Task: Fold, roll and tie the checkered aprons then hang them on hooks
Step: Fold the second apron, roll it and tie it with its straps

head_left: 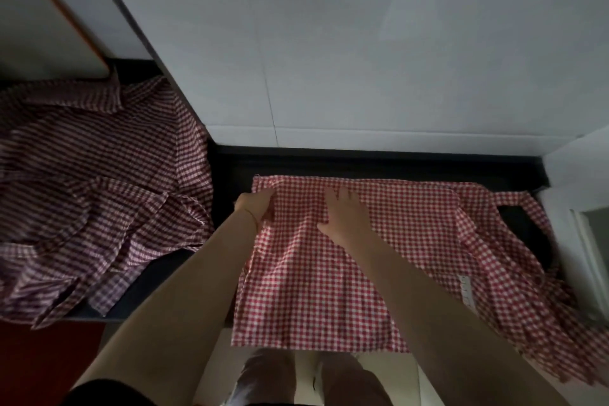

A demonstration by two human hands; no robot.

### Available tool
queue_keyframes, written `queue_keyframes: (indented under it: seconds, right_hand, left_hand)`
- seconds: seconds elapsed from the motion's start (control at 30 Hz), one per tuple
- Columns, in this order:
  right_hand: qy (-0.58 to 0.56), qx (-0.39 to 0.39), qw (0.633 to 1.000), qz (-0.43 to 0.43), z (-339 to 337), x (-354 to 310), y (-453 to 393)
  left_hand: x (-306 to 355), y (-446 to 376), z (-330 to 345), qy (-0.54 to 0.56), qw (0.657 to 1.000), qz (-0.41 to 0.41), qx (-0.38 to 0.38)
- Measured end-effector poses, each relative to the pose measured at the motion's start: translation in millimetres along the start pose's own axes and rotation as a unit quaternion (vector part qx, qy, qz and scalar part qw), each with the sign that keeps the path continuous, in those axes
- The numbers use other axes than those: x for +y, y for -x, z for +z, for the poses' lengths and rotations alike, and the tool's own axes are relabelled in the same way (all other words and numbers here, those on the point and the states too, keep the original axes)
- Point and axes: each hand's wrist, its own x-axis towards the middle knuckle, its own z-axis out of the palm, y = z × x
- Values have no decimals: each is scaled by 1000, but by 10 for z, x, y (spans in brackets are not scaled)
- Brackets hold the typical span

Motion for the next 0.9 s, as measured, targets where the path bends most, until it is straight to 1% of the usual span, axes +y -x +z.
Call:
queue_keyframes:
  seconds: [0.03,0.1,0.13,0.17,0.23,0.27,0.33,0.4,0.47,0.53,0.63,0.7,0.77,0.8,0.9]
  right_hand:
    - [-1,2,1000,3,-3,-9,1]
    - [-4,3,1000,8,-17,-51,-22]
    - [-5,-1,1000,11,-28,-59,-26]
    - [-6,-7,1000,15,-43,-70,-33]
    - [-6,-25,999,21,-70,-78,-61]
    - [-6,-34,999,22,-85,-84,-72]
    - [-8,-49,998,27,-122,-97,-96]
    - [-12,-58,997,39,-137,-99,-116]
    - [-16,-59,997,49,-128,-77,-129]
    - [-17,-29,997,63,-119,-30,-143]
    - [-10,47,995,88,-128,75,-155]
    - [-6,51,993,105,-144,163,-152]
    - [5,41,993,115,-165,264,-153]
    - [12,34,993,114,-178,311,-166]
    - [29,17,994,100,-280,459,-232]
  left_hand:
    - [9,-18,-7,34,999,-12,-31]
    - [56,-53,-41,35,995,-14,-87]
    - [66,-71,-42,28,994,-3,-105]
    - [76,-94,-45,26,994,18,-107]
    - [112,-139,-59,4,994,88,-64]
    - [124,-165,-77,-38,990,130,-30]
    - [163,-195,-116,-155,966,201,45]
    - [190,-244,-151,-259,934,230,93]
    - [219,-283,-161,-331,909,234,97]
    - [244,-310,-159,-370,892,237,102]
    - [228,-355,-172,-372,884,258,118]
    - [202,-374,-179,-373,880,269,120]
    - [182,-362,-170,-391,868,281,120]
    - [171,-357,-165,-411,854,293,125]
    - [157,-346,-123,-482,795,334,155]
